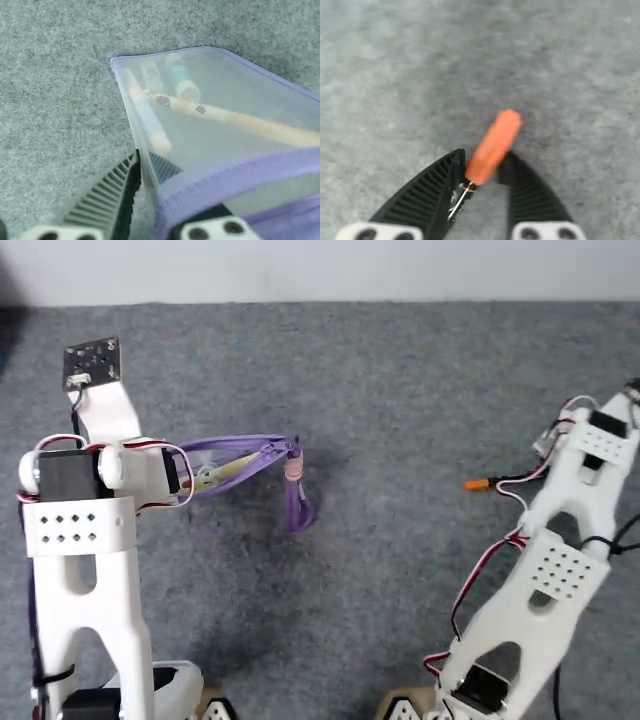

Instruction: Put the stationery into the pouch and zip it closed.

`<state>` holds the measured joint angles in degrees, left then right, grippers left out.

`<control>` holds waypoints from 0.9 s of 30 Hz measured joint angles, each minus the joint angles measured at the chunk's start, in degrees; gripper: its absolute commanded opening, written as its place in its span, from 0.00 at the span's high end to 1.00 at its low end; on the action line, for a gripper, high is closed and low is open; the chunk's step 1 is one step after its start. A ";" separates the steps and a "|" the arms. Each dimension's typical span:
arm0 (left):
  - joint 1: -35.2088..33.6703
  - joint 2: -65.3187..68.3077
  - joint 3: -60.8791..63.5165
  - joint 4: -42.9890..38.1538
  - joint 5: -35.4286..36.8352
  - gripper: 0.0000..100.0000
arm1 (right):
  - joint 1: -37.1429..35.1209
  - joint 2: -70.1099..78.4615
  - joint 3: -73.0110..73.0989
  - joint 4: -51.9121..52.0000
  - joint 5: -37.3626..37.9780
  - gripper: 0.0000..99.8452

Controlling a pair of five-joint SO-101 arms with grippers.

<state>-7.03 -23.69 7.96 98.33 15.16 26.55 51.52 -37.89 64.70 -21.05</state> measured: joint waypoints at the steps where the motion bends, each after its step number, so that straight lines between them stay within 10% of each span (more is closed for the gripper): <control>1: 0.00 0.00 0.00 0.00 0.00 0.99 | -0.09 0.09 -0.62 0.70 0.09 0.99; 27: 0.09 0.00 0.00 0.00 0.00 0.99 | -5.63 -36.75 -4.57 35.69 16.35 0.99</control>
<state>-6.95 -23.69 7.96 98.33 15.16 20.92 14.77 -42.46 100.40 -4.70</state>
